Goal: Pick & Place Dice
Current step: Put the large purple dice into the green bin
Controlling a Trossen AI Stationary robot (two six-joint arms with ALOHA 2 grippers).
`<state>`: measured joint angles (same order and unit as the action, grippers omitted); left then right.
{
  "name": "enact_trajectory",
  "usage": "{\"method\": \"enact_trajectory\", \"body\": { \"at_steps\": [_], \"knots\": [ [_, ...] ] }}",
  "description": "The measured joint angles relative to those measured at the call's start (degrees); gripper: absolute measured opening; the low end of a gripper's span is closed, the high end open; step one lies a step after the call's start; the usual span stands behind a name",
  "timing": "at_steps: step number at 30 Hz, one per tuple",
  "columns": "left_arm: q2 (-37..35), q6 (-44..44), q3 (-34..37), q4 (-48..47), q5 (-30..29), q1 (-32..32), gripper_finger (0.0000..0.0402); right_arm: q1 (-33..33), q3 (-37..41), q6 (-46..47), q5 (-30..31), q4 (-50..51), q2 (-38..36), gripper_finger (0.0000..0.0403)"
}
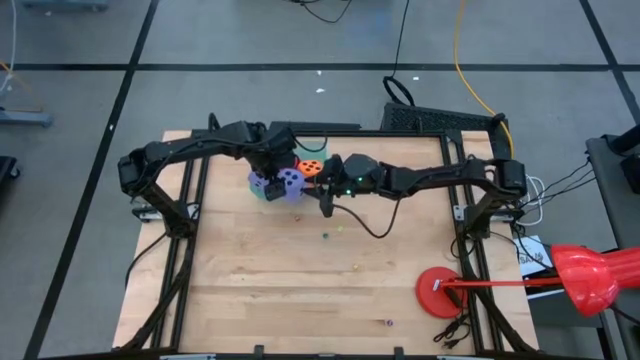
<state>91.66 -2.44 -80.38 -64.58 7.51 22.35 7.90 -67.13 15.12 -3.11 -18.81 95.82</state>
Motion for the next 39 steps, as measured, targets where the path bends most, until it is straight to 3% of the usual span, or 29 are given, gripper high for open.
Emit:
{"method": "enact_trajectory", "body": {
  "at_steps": [10,20,26,31,39],
  "knots": [
    [0.0,-1.4,-7.2,1.5,-1.7,0.1,0.0267,0.4,0.0,-1.2,3.1,2.5,-4.7,0.0153],
    [0.0,-0.4,-7.9,1.4,-0.5,-0.6,0.0267,-0.7,0.0,1.2,2.6,3.3,-4.8,0.0153],
    [0.0,2.3,-7.9,1.4,4.4,-4.1,0.0267,-1.4,0.0,4.0,-3.5,3.2,-4.8,0.0153],
    [0.0,4.2,-7.9,1.8,5.2,-8.1,0.0267,-2.0,0.0,5.4,-10.6,3.2,-4.8,0.0153],
    [0.0,4.4,-7.9,4.2,7.0,-11.7,0.0267,-2.4,0.0,9.6,-11.0,2.5,-4.8,0.0153]
  ]
}}
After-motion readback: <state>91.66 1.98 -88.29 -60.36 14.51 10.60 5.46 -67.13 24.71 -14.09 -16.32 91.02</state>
